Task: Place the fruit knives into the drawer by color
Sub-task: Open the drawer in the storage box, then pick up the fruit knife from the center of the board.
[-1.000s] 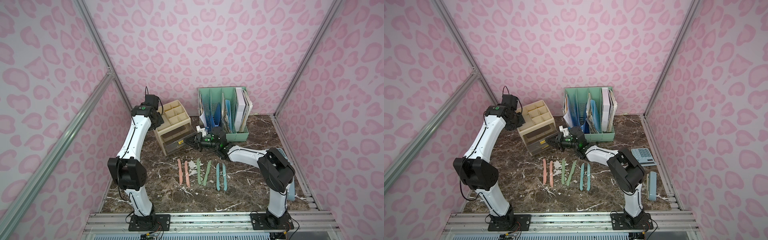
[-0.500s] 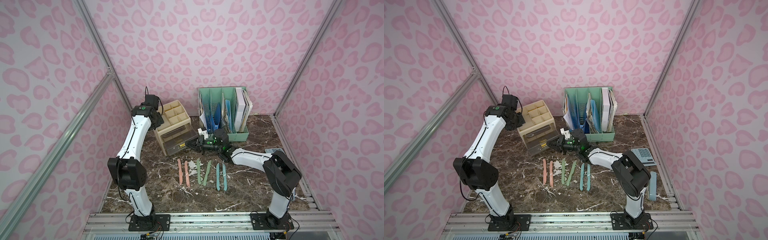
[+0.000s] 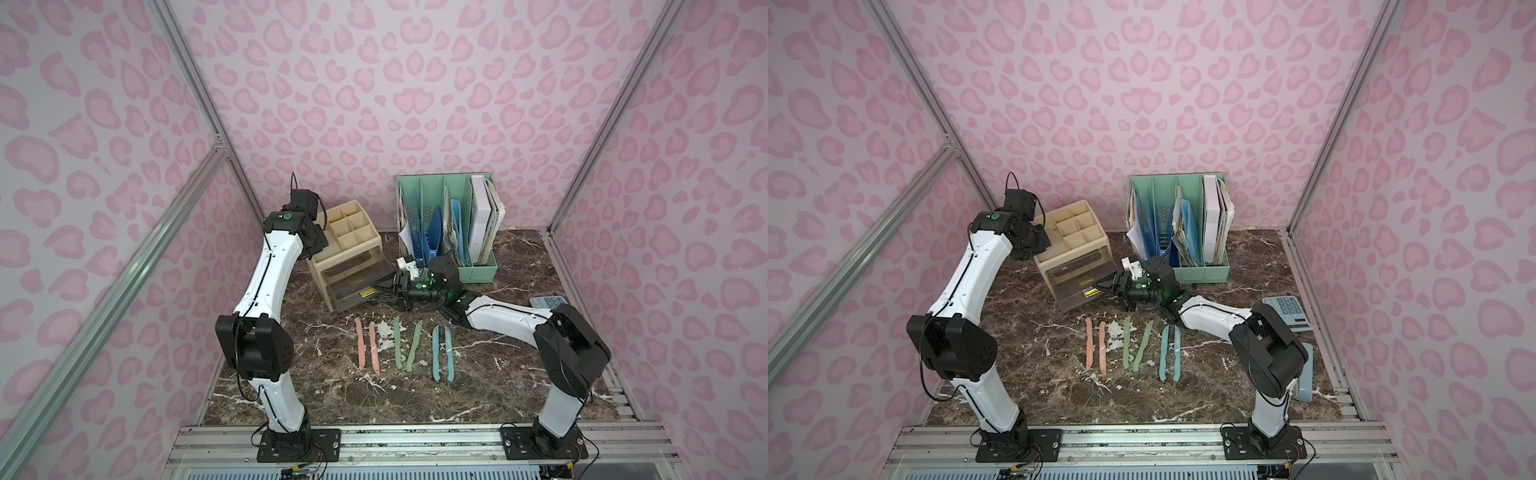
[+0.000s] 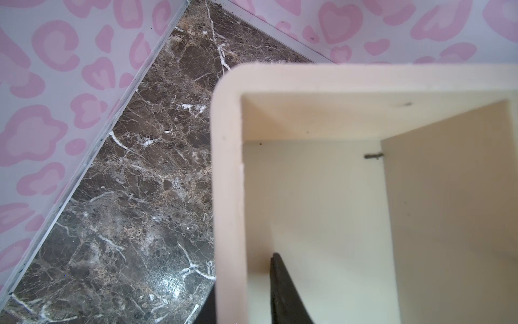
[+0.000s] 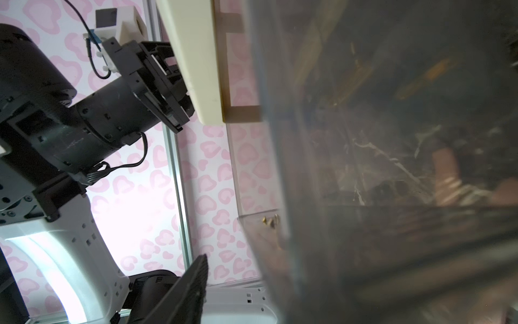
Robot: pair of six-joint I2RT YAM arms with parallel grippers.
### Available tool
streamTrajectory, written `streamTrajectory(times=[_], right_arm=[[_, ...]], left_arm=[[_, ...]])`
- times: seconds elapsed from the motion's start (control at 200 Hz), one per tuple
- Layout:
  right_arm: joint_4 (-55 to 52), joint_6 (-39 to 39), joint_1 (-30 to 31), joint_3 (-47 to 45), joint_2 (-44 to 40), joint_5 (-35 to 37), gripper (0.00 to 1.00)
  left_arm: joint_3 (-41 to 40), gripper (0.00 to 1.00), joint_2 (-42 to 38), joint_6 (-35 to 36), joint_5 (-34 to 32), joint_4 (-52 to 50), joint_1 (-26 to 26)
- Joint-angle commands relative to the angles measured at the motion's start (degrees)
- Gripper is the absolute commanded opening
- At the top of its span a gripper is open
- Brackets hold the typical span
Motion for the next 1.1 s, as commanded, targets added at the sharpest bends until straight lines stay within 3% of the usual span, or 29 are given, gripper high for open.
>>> streamTrajectory(times=[0.0, 0.21, 0.425, 0.775, 1.095], right_arm=[[-3.6, -3.9, -0.3, 0.3, -1.9, -0.7, 0.64], [-10.0, -8.3, -0.8, 0.6, -5.3, 0.0, 0.68], [-17.4, -13.6, -2.1, 0.4, -8.3, 0.8, 0.68], [-39.8, -30.0, -5.8, 2.3, -12.9, 7.0, 0.75], [-52.2, -39.8, -6.2, 2.6, -13.2, 16.4, 0.84]], left_arm=[[-1.1, 0.28, 0.6, 1.0, 6.1, -10.2, -0.2], [-1.0, 0.39, -1.2, 1.3, 5.8, -11.1, -0.2], [-1.0, 0.61, -3.6, 1.9, 5.2, -12.2, -0.2], [-2.5, 0.77, -10.5, 1.7, 5.7, -11.5, -0.5], [-9.3, 0.86, -19.8, 1.8, 7.5, -10.9, -1.8]])
